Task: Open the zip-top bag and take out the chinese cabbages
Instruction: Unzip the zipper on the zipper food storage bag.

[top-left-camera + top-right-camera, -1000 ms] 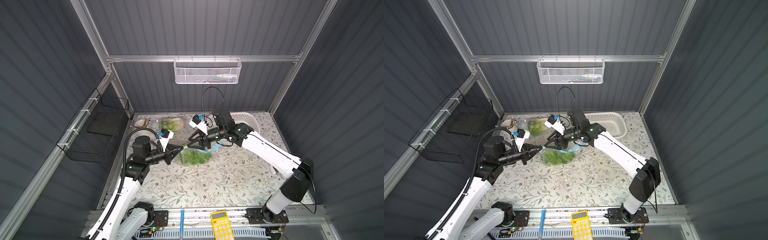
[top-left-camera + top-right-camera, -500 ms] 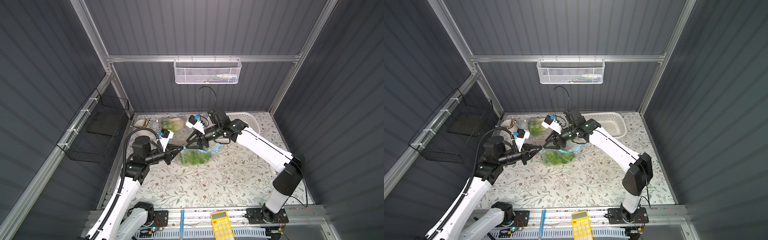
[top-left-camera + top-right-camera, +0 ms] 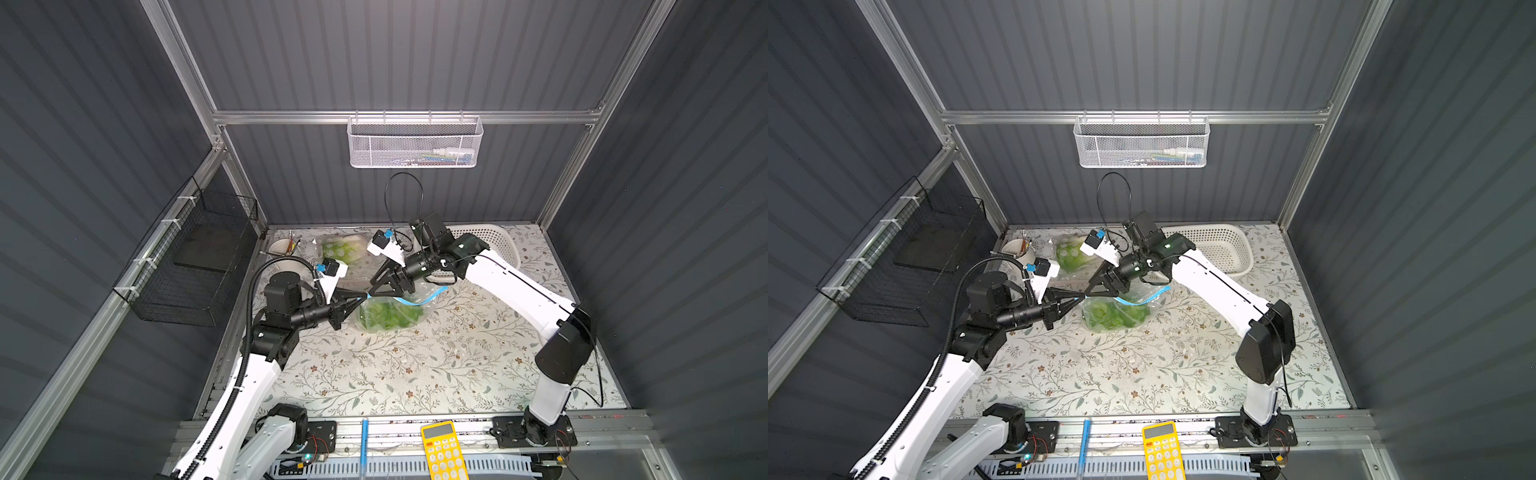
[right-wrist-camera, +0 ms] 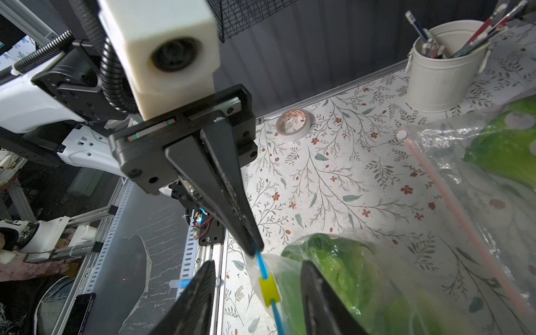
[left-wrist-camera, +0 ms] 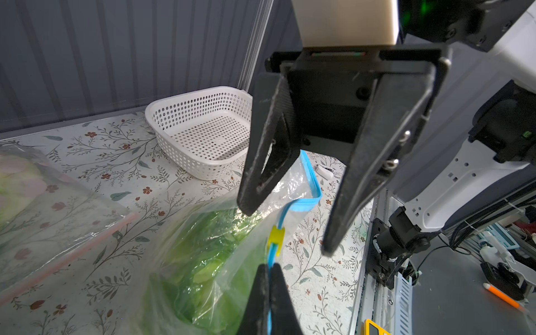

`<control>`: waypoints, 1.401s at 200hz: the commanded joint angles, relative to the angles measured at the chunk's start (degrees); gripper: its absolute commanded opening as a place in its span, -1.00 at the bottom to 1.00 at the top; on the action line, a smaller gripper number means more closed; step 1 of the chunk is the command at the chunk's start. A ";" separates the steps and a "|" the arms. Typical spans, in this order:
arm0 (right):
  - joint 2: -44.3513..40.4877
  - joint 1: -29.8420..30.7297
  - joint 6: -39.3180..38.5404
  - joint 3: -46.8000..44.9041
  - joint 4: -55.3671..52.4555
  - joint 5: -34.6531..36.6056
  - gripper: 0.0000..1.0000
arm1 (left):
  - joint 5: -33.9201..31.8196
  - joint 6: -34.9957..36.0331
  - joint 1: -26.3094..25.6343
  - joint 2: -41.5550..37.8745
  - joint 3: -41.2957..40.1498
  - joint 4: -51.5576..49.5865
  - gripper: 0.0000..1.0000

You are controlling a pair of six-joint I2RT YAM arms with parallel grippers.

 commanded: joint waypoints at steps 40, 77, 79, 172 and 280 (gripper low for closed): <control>0.86 -0.10 -0.76 1.61 -2.34 -1.91 -0.18 | 0.97 0.15 -0.46 -0.57 -0.43 1.13 -1.00; 1.49 -0.10 -0.89 1.69 -3.23 -1.87 -0.24 | 0.67 0.17 -0.46 -0.78 -0.42 1.02 -1.00; 1.49 -0.10 -0.93 1.69 -3.18 -1.84 -0.25 | 0.71 0.15 -0.46 -0.78 -0.43 1.03 -1.00; 1.93 -0.10 -0.46 1.42 -3.38 -1.91 -0.45 | 0.32 0.16 -0.46 -0.89 -0.37 1.04 -1.00; 1.60 -0.10 -0.34 0.66 -2.77 -1.44 -1.00 | -0.46 -0.06 -0.46 -0.91 -0.38 1.08 -1.00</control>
